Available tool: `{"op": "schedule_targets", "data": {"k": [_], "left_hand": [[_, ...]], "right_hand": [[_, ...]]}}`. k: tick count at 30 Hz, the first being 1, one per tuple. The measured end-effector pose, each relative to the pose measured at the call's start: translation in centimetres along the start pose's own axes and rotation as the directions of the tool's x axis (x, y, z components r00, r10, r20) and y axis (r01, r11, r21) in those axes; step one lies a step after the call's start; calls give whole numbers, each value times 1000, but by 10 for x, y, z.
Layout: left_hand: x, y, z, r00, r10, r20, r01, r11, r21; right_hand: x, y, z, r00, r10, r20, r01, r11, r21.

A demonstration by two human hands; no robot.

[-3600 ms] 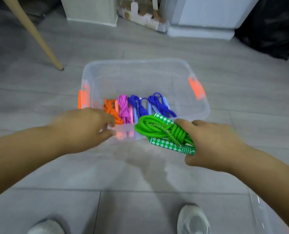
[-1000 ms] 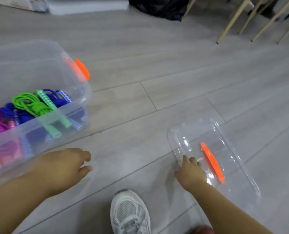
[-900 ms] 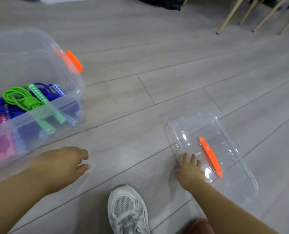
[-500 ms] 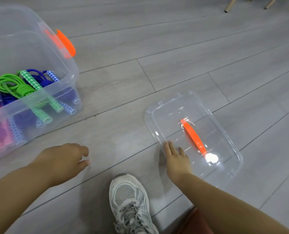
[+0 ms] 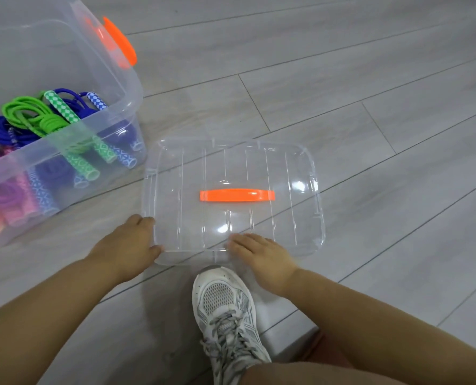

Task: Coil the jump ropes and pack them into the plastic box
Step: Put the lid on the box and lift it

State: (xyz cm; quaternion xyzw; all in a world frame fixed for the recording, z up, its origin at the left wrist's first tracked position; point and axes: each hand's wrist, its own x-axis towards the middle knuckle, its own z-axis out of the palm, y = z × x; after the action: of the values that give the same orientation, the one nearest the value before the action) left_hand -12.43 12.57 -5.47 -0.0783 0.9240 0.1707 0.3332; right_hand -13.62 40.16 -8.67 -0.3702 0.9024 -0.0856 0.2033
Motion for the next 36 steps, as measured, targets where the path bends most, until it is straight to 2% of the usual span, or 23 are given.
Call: {"op": "schedule_targets", "data": {"k": [3,5,6,9,11,13,15,20,22,27,31,36], "left_hand": [[7,-1,4,991,-132,-20,130,987,-94],[10,-2,7,984,-179,13,179,975,-134],[10,-2,10,982,-185,24,187,972,-140],[16,-3,13,984,-175,27,177,960,-216],[21,-4,12,983,-180,27,176,909,-378],[28,-6,12,979,-202,9,176,831,-527],[30,-5,10,972,-234,-24,170,768,-618],[30,10,2,967,-241,-83,89,626,-775],[31,19,-2,965,-235,-115,65,643,-763],[27,51,-30,951,-159,-267,-86,691,-718],[17,67,-60,915,-25,-402,-238,771,-591],[-16,75,-115,828,43,-560,-351,818,-456]], "right_hand": [[-1,13,-5,965,243,-94,-239,969,57],[0,27,-17,871,467,-151,-467,884,41],[-1,37,-22,808,578,-116,-579,815,23],[-6,63,-32,543,838,47,-839,540,70],[-7,75,-32,414,894,169,-902,379,207],[-7,82,-30,349,902,255,-914,268,304],[-9,85,-28,312,910,273,-929,233,288],[-25,88,-31,278,931,235,-936,208,284],[-33,88,-33,243,949,201,-942,181,282],[-59,89,-43,232,966,116,-937,191,292],[-69,85,-62,203,979,34,-884,169,436],[-67,76,-107,199,970,-143,-758,244,605]]}}
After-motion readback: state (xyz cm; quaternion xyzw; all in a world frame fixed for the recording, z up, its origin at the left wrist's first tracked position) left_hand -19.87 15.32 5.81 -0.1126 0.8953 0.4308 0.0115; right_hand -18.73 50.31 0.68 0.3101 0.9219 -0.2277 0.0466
